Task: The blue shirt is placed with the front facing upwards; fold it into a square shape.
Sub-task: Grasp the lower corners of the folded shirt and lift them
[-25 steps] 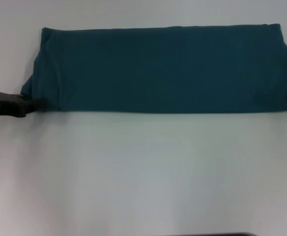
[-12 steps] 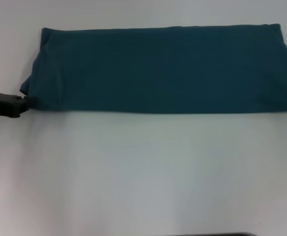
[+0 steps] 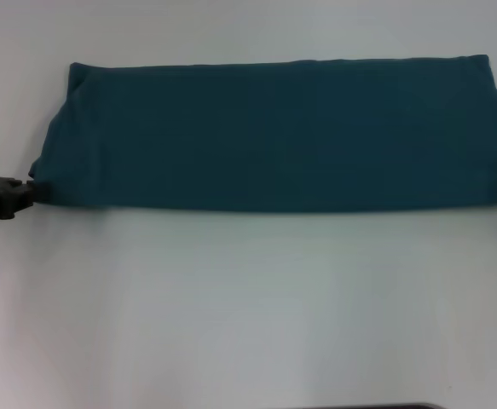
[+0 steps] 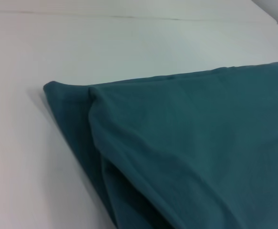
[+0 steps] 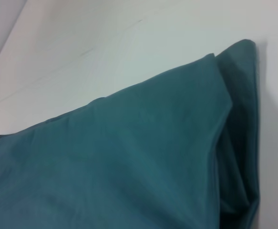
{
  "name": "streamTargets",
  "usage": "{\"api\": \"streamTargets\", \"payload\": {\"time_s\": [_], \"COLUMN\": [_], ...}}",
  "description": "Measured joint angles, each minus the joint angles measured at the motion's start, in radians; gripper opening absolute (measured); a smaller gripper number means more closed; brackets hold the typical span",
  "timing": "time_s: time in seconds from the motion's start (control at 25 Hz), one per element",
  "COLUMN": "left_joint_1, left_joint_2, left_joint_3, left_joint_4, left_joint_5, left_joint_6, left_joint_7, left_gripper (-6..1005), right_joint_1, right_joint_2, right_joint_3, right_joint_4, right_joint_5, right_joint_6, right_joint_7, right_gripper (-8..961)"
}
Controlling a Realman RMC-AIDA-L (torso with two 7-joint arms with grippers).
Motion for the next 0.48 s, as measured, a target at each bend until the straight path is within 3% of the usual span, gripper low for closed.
{"api": "streamTargets", "payload": {"time_s": [0.48], "left_joint_1": [0.053], "left_joint_2": [0.015], "left_joint_3": [0.01], "left_joint_4": [-0.064], "left_joint_5": [0.001], "left_joint_6": [0.168], "left_joint_7": [0.019], "left_gripper": [28], "right_joint_1": [-0.069], "right_joint_2": [-0.008], "right_joint_3": [0.012], "right_joint_4": [-0.002], "right_joint_5": [0.0], "right_joint_6": [-0.091], "right_joint_7": [-0.041], "right_gripper": [11]}}
